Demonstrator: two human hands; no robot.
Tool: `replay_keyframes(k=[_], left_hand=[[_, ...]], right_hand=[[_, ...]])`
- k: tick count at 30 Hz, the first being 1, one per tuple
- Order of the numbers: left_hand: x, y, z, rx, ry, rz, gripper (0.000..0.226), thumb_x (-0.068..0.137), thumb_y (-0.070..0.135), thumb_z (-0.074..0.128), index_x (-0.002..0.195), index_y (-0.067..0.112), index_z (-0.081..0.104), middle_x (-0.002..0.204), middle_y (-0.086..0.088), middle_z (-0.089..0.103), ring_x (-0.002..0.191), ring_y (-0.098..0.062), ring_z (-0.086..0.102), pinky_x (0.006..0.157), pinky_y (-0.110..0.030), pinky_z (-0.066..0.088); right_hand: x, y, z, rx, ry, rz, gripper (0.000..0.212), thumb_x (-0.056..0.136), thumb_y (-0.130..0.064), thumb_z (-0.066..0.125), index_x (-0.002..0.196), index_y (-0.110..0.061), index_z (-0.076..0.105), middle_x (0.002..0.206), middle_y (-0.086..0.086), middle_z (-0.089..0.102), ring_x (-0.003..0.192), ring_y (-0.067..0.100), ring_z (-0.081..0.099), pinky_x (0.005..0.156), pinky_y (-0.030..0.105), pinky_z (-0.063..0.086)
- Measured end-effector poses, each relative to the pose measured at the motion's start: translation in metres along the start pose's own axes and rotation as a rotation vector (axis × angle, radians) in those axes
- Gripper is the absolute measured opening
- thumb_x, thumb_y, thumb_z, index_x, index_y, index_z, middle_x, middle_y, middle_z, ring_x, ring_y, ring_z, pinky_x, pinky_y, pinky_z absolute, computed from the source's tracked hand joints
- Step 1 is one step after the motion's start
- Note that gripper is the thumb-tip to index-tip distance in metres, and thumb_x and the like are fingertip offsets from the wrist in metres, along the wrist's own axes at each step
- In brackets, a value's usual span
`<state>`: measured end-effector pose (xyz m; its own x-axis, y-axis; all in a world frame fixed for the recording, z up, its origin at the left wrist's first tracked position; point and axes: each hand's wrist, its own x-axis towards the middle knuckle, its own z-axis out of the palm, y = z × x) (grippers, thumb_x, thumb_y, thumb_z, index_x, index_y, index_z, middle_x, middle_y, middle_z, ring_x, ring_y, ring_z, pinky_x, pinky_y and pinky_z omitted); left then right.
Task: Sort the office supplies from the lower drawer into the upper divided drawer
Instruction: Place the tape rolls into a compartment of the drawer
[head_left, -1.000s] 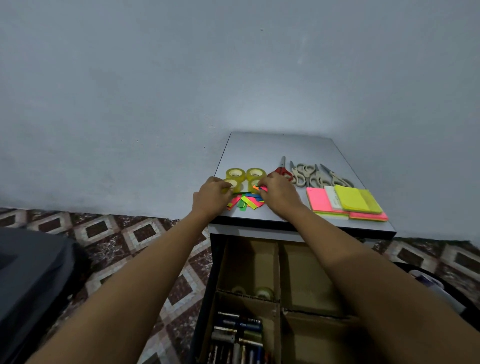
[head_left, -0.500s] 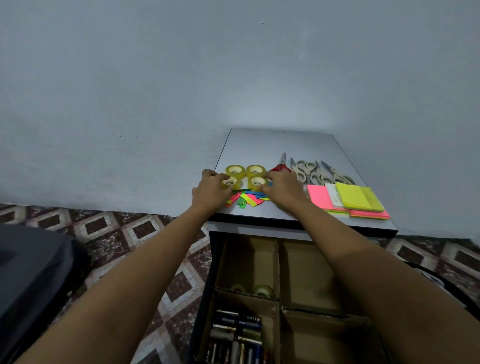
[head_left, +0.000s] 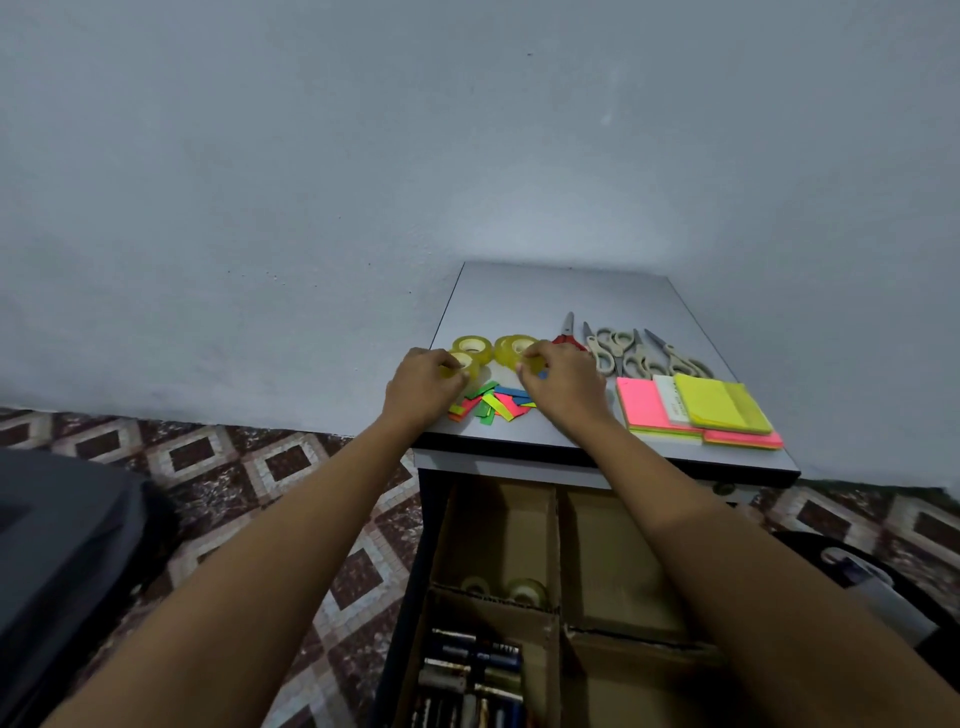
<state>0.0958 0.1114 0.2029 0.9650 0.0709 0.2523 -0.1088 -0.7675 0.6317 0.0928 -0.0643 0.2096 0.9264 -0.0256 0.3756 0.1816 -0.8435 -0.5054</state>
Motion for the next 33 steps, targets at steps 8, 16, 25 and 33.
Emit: replay_keyframes(k=[8,16,25,33], left_hand=[[-0.068,0.014,-0.002,-0.264,0.150,0.197,0.015,0.083,0.021,0.070,0.096,0.013,0.069,0.109,-0.001,0.053,0.098,-0.007,0.052,0.076,-0.012,0.037],[-0.148,-0.011,0.021,-0.137,-0.123,0.259,0.019,0.083,0.022,0.069,0.100,0.013,0.069,0.113,-0.003,0.060,0.106,-0.015,0.056,0.079,-0.003,0.033],[-0.164,-0.024,0.050,0.080,-0.401,0.203,0.032,0.089,0.027,0.062,0.118,0.015,0.063,0.131,-0.006,0.048,0.115,-0.015,0.052,0.096,-0.016,0.036],[-0.133,-0.011,0.080,0.153,-0.494,0.118,0.029,0.090,0.021,0.059,0.113,0.004,0.067,0.114,-0.016,0.062,0.113,-0.025,0.051,0.094,-0.028,0.040]], right_hand=[[-0.094,0.001,-0.017,0.306,0.142,-0.124,0.021,0.088,-0.018,0.064,0.106,-0.009,0.063,0.110,0.004,0.055,0.102,0.010,0.050,0.085,0.014,0.034],[-0.197,0.028,0.007,0.319,0.074,0.077,0.017,0.083,-0.015,0.069,0.100,-0.014,0.066,0.112,-0.003,0.054,0.105,0.004,0.048,0.089,0.016,0.036],[-0.237,0.040,0.023,0.249,0.039,0.240,0.017,0.087,-0.017,0.065,0.102,-0.012,0.063,0.130,0.006,0.050,0.126,0.017,0.043,0.096,0.018,0.030],[-0.241,0.045,0.026,0.190,0.102,0.212,0.022,0.085,-0.016,0.067,0.107,-0.010,0.065,0.130,0.005,0.049,0.120,0.010,0.042,0.095,0.018,0.031]])
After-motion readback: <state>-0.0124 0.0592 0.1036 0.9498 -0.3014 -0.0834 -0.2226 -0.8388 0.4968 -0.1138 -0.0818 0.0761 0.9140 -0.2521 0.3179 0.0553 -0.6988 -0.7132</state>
